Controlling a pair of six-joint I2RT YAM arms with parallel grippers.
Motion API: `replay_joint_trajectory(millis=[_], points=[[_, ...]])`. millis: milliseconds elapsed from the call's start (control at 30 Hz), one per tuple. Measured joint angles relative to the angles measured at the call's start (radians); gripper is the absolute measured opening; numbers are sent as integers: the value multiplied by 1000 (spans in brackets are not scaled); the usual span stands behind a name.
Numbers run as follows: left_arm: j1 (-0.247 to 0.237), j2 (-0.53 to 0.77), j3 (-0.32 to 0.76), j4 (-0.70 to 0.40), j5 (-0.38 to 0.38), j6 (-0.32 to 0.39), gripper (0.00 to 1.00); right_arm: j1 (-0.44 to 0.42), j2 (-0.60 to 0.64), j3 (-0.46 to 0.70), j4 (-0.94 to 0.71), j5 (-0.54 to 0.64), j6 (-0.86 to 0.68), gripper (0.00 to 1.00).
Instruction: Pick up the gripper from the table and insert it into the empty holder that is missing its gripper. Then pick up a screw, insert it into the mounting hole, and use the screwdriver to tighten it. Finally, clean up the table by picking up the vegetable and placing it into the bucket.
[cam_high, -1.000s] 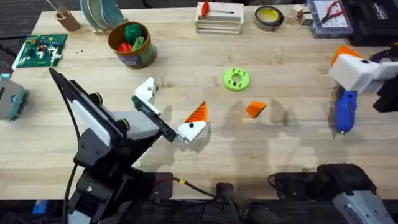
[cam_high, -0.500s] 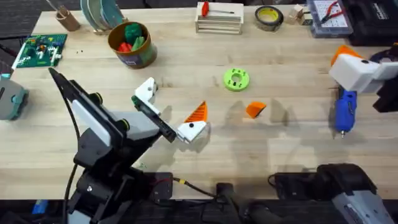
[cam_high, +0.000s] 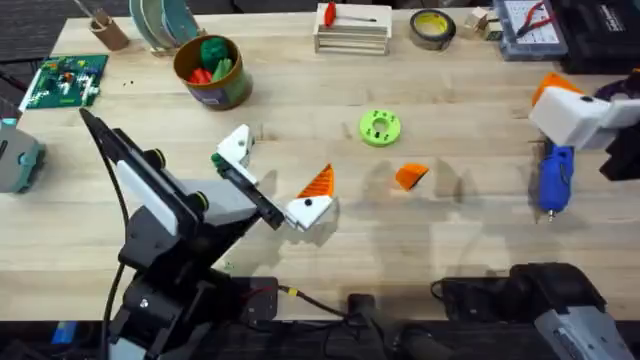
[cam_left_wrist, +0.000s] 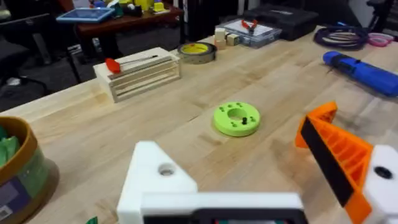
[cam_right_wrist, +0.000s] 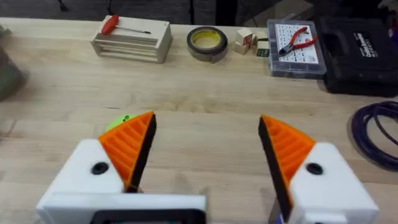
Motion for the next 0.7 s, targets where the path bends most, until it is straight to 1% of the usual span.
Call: replay_joint_trajectory(millis=[100, 200, 567, 700], points=[[0, 0, 0, 1, 40, 0, 994, 0, 0, 0, 0, 0, 0, 991], [0, 0, 0, 2, 109, 0, 994, 0, 0, 0, 0, 0, 0, 991], [0, 0, 0, -11, 453, 0, 994, 0, 0, 0, 0, 0, 0, 991], [0, 0, 0, -20, 547, 0, 994, 0, 0, 0, 0, 0, 0, 991]])
